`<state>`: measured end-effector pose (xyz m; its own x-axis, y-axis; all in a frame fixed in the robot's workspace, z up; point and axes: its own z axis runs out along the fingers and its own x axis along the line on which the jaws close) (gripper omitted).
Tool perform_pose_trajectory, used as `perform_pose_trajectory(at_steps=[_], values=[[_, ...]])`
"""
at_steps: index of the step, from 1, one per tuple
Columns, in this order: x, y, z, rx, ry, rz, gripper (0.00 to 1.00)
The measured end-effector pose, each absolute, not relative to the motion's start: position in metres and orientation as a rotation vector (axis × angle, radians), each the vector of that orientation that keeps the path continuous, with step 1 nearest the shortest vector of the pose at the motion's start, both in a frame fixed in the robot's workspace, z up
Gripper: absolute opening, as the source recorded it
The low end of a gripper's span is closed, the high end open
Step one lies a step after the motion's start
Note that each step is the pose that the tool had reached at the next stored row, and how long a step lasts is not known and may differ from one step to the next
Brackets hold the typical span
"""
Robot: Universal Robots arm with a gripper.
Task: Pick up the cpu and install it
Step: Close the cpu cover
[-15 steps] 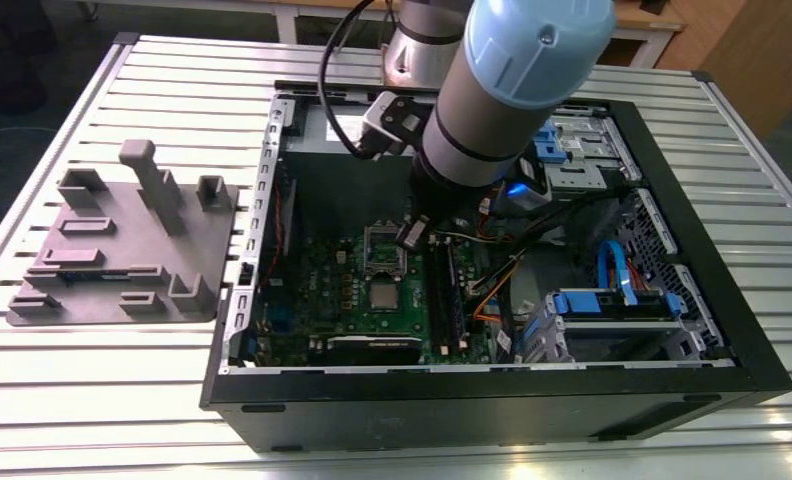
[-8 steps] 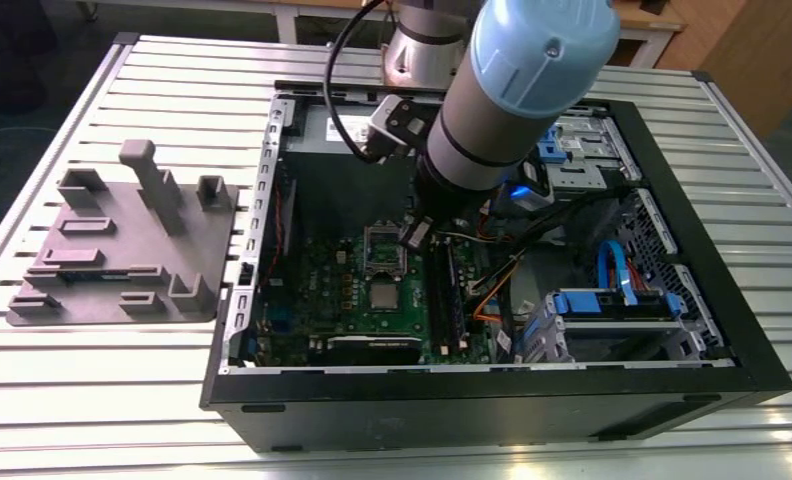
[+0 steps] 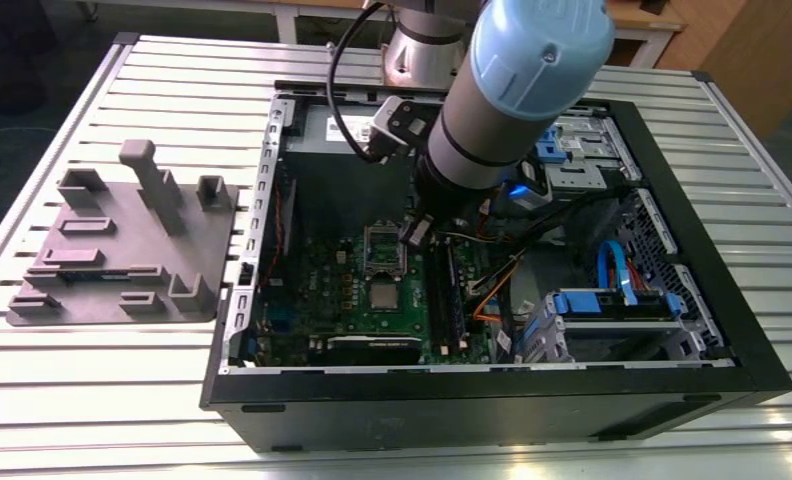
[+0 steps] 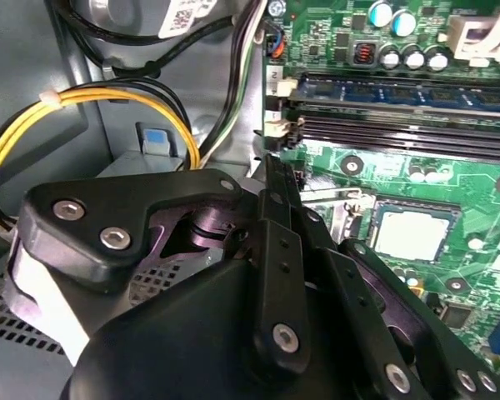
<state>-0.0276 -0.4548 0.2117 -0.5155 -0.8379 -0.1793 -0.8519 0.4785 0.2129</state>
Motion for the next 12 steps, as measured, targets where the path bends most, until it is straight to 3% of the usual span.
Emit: perform_pose_trajectory(at_steps=[12], values=[[-0.0275, -0.4515, 0.2076, -1.514, 2.643, 0.457, 0.11]])
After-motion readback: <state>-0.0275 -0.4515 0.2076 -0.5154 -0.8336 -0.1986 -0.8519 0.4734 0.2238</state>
